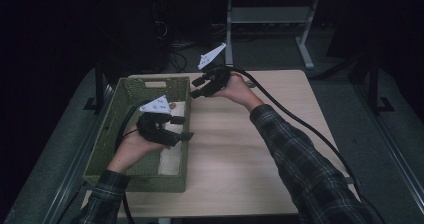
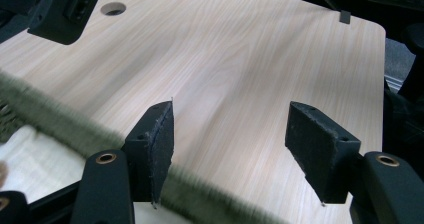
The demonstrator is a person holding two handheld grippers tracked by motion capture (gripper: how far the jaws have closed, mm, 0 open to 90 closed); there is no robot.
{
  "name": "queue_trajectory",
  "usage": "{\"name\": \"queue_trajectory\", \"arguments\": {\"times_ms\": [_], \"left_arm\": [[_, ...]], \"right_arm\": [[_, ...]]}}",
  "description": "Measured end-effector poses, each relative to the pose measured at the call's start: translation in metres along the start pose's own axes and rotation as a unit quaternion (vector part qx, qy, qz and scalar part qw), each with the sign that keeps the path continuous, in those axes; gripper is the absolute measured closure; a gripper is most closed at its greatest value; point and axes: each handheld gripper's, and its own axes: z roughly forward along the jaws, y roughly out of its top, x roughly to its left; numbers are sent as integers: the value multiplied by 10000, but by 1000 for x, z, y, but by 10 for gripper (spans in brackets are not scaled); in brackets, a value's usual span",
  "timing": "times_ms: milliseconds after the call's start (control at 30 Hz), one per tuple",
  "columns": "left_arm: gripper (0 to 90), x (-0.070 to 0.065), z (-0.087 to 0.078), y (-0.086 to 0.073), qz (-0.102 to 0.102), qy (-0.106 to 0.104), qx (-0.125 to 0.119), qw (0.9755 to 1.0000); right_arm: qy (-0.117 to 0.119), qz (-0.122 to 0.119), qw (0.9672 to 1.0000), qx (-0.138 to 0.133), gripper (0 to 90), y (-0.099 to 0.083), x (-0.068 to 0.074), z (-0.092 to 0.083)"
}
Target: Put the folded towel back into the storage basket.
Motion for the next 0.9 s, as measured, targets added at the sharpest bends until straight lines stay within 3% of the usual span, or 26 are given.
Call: {"name": "queue_trajectory", "arguments": {"times_ms": [267,533,667,900], "left_arm": [[346,-19,28,24,160,-85,67,9998],[338,-37,64,42,215,-200,169,9994],[334,-46,80,48,153,-214,128,9996],[329,-65,108,51,348,-318,181,9987]], "right_arm": [[-45,6,10000,-86,430,-27,5,-30],[-140,173,9997,-138,406,-65,10,-51],[-166,309,9991,-228,398,-82,10,-61],[-279,473,9982,-242,383,-110,12,-73]]}}
